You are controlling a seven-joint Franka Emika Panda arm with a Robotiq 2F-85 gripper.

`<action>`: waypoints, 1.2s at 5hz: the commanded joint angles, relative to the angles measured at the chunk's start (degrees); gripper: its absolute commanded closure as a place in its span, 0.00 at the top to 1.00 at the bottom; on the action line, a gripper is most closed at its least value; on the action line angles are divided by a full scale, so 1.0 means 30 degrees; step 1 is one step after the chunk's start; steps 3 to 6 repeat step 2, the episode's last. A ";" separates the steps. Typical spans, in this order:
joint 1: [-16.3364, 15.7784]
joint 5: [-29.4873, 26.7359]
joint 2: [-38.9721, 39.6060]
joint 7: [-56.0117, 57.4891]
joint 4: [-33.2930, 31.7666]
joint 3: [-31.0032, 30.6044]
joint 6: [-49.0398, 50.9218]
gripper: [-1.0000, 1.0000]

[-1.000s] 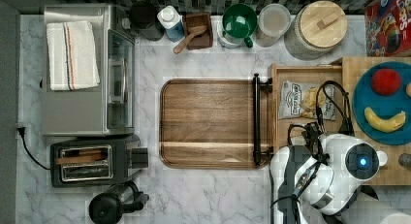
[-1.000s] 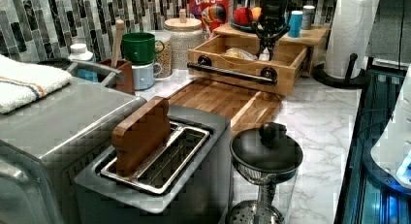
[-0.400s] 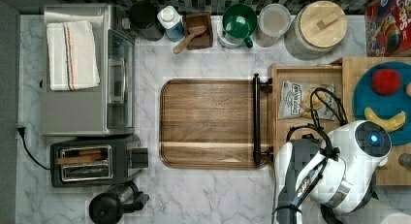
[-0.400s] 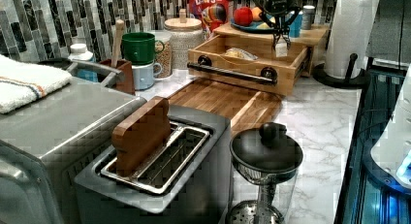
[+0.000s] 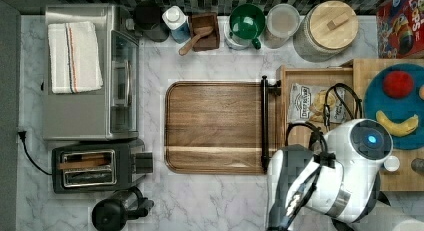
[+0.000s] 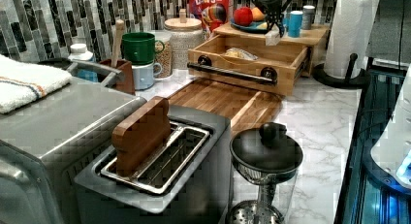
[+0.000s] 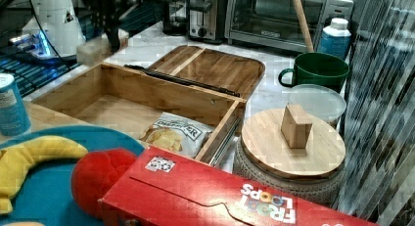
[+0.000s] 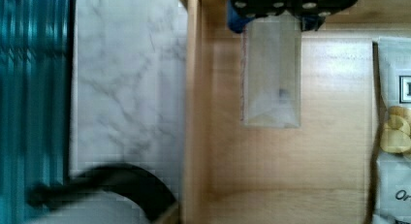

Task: Pick up the butter.

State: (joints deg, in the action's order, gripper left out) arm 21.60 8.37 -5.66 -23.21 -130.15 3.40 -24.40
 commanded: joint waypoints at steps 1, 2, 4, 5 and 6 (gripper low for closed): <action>-0.2347 -0.1197 -0.1560 -0.3976 0.4917 -0.3252 0.2590 0.00; -0.1083 -0.2102 -0.1464 -0.4913 0.5686 -0.5101 0.3207 0.00; -0.1083 -0.2102 -0.1464 -0.4913 0.5686 -0.5101 0.3207 0.00; -0.1083 -0.2102 -0.1464 -0.4913 0.5686 -0.5101 0.3207 0.00; -0.1083 -0.2102 -0.1464 -0.4913 0.5686 -0.5101 0.3207 0.00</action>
